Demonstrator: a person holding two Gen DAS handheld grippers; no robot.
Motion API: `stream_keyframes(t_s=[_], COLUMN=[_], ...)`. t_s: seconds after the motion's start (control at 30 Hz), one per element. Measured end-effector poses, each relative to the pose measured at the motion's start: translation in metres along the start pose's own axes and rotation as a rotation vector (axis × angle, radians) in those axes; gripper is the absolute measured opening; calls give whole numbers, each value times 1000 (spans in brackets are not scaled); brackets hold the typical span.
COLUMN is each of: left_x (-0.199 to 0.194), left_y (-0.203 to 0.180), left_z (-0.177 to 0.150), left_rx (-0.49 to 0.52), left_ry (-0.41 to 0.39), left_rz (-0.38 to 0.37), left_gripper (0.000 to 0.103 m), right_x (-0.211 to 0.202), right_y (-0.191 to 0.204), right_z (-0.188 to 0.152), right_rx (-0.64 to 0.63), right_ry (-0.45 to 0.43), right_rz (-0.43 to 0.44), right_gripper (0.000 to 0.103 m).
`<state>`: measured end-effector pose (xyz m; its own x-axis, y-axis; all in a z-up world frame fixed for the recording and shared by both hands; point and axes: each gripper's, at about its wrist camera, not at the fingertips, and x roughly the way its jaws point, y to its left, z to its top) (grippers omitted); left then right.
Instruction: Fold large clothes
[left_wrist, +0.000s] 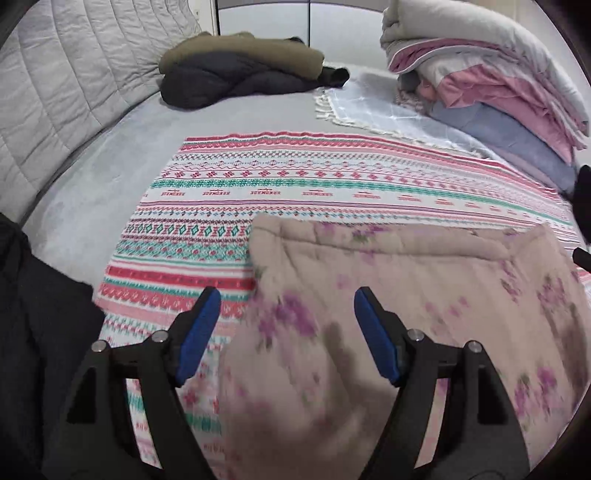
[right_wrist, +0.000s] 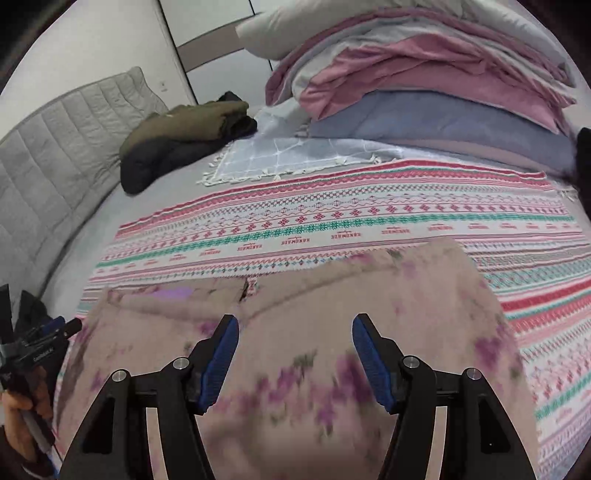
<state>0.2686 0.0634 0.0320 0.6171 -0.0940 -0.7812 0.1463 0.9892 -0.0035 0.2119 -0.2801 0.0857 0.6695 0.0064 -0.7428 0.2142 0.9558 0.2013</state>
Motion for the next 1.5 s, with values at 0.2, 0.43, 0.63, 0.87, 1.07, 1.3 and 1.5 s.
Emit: stream_keyframes(t_s=[0.2, 0.43, 0.63, 0.87, 1.07, 1.3, 1.5], left_x=[-64, -116, -135, -131, -125, -128, -132], left_y=[-3, -25, -49, -75, -87, -104, -106], left_z=[-40, -104, -155, -196, -204, -206, -206], left_rx=[-53, -70, -63, -30, -15, 3, 4], left_ry=[-50, -41, -32, -1, 22, 10, -16], left_rz=[-52, 29, 4, 2, 9, -2, 17], left_gripper=[95, 102, 102, 102, 102, 102, 102], right_x=[-72, -115, -135, -145, -144, -137, -136], right_y=[26, 42, 49, 59, 53, 51, 51], right_z=[-49, -116, -179, -219, -234, -239, -240], right_rx=[-69, -44, -11, -75, -88, -92, -92], right_ry=[-75, -29, -21, -32, -31, -18, -19], right_rz=[-23, -59, -77, -182, -233, -239, -228], right_gripper=[81, 89, 91, 91, 91, 91, 91])
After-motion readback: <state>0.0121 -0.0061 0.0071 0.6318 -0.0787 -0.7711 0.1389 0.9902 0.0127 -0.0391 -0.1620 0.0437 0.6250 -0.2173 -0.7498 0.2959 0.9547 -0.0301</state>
